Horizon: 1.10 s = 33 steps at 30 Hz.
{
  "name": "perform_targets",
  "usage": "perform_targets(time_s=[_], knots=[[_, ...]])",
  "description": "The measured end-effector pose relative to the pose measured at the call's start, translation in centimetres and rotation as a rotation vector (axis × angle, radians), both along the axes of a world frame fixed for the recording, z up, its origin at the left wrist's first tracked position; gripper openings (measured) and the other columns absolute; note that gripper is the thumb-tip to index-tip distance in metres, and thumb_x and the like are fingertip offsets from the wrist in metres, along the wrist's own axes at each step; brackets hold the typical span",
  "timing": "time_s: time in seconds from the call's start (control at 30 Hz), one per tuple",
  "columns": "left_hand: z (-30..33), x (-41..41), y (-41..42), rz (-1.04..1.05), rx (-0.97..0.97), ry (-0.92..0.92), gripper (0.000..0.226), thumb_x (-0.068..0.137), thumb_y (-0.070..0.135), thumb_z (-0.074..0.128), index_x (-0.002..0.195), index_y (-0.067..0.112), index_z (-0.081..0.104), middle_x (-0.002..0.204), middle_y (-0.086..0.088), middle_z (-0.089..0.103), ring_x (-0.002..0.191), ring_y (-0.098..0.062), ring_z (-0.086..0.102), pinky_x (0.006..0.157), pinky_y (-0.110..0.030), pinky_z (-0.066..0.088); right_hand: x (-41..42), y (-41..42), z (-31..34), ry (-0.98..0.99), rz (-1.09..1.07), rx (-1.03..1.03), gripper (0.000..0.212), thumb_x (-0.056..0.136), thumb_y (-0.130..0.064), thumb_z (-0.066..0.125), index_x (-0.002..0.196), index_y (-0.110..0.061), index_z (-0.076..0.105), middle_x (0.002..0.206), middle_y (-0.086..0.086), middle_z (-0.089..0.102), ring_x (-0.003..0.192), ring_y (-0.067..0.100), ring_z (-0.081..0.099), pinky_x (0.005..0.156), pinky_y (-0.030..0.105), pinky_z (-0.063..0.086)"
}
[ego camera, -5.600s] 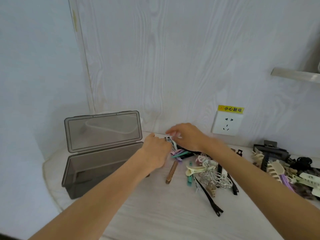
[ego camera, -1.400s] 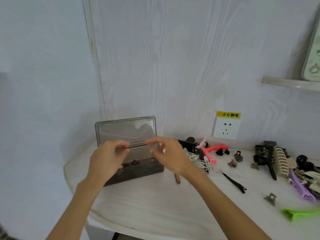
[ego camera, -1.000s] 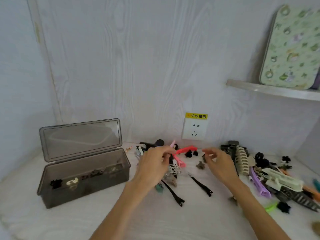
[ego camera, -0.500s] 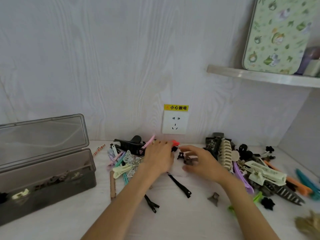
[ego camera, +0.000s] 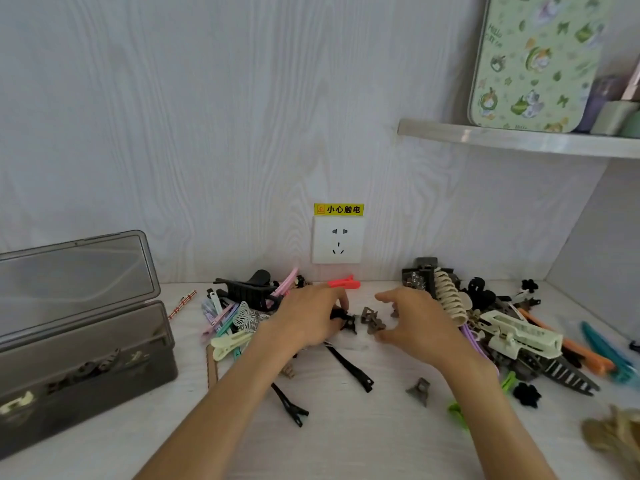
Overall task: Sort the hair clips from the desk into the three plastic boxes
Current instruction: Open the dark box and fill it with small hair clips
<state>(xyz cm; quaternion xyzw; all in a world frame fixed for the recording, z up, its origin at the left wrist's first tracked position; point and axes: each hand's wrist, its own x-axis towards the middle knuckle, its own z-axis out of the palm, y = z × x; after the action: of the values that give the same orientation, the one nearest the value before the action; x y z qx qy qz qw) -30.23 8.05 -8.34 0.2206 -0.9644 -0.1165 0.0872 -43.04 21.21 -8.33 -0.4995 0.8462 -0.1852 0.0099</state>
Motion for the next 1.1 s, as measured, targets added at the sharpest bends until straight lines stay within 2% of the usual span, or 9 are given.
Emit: perform_targets(time_s=[0.23,0.3,0.37,0.5,0.7,0.83,0.97,1.03,1.1], knots=[[0.7,1.5,-0.5,0.028,0.043,0.01,0.034,0.089,0.033,0.055,0.122,0.036,0.052,0.119,0.012,0.061,0.111,-0.011,0.055,0.103,-0.036,0.036,1.3,0.1,0.2,0.054,-0.06,0.141,0.048,0.085,-0.039,0.058,0.122,-0.011,0.047,0.131,0.003,0.042,0.118,0.023,0.046,0.093,0.036,0.043],[0.8,1.7,-0.6,0.007,0.058,0.001,0.032,0.088,0.031,0.057,0.119,0.036,0.053,0.117,0.015,0.062,0.105,-0.007,0.056,0.106,-0.034,0.031,1.4,0.0,-0.1,0.028,0.025,0.151,0.053,0.089,-0.037,0.054,0.134,-0.014,0.038,0.139,0.004,0.038,0.128,0.022,0.037,0.102,0.034,0.037],[0.8,1.8,-0.6,-0.04,0.145,-0.023,0.033,0.084,0.03,0.062,0.116,0.036,0.055,0.114,0.017,0.062,0.093,-0.004,0.057,0.095,-0.028,0.041,1.5,-0.3,-0.1,-0.026,0.129,0.143,0.059,0.09,-0.03,0.053,0.143,-0.021,0.03,0.145,-0.002,0.035,0.133,0.02,0.031,0.107,0.032,0.03],[0.7,1.9,-0.3,-0.07,0.239,-0.007,0.043,0.074,0.043,0.072,0.113,0.034,0.058,0.107,0.015,0.064,0.088,-0.005,0.062,0.084,-0.031,0.051,1.7,-0.8,-0.1,-0.084,0.209,0.061,0.046,0.085,-0.019,0.059,0.13,-0.024,0.052,0.117,-0.003,0.052,0.1,0.011,0.05,0.089,0.024,0.04],[0.0,0.9,0.8,0.005,0.119,0.092,0.039,0.068,0.052,0.074,0.097,0.027,0.064,0.099,0.009,0.069,0.086,-0.012,0.063,0.082,-0.033,0.049,1.0,-0.9,-0.4,-0.312,0.107,-0.07,0.033,0.076,-0.017,0.072,0.108,-0.019,0.067,0.094,-0.006,0.061,0.065,-0.004,0.052,0.064,0.007,0.04],[0.6,0.8,1.1,-0.02,0.064,0.047,0.037,0.072,0.047,0.073,0.101,0.024,0.067,0.103,0.003,0.07,0.091,-0.02,0.064,0.085,-0.035,0.049,1.4,-0.9,0.6,-0.306,0.109,-0.007,0.023,0.074,-0.013,0.072,0.097,-0.016,0.068,0.091,-0.003,0.063,0.072,0.005,0.055,0.075,0.022,0.049],[0.7,0.7,1.6,-0.011,0.033,0.026,0.038,0.073,0.047,0.072,0.103,0.025,0.068,0.105,0.001,0.07,0.094,-0.023,0.064,0.09,-0.039,0.046,2.1,-0.6,1.6,-0.317,0.076,0.07,0.018,0.077,-0.012,0.069,0.068,-0.024,0.059,0.084,0.006,0.064,0.074,0.016,0.056,0.08,0.04,0.052],[0.6,1.1,1.9,-0.015,0.053,0.085,0.033,0.074,0.045,0.072,0.102,0.026,0.07,0.105,0.003,0.07,0.091,-0.021,0.065,0.089,-0.036,0.046,2.2,0.0,1.5,-0.403,0.047,0.013,0.007,0.079,-0.012,0.069,0.075,-0.016,0.065,0.08,0.005,0.063,0.07,0.016,0.057,0.075,0.037,0.054],[0.8,1.8,2.2,0.005,0.13,0.223,0.03,0.076,0.04,0.072,0.103,0.026,0.07,0.107,0.007,0.07,0.092,-0.015,0.065,0.084,-0.028,0.046,2.1,0.7,1.5,-0.554,-0.008,-0.098,0.009,0.082,-0.008,0.067,0.09,-0.005,0.068,0.078,0.003,0.061,0.066,0.014,0.057,0.063,0.024,0.054]])
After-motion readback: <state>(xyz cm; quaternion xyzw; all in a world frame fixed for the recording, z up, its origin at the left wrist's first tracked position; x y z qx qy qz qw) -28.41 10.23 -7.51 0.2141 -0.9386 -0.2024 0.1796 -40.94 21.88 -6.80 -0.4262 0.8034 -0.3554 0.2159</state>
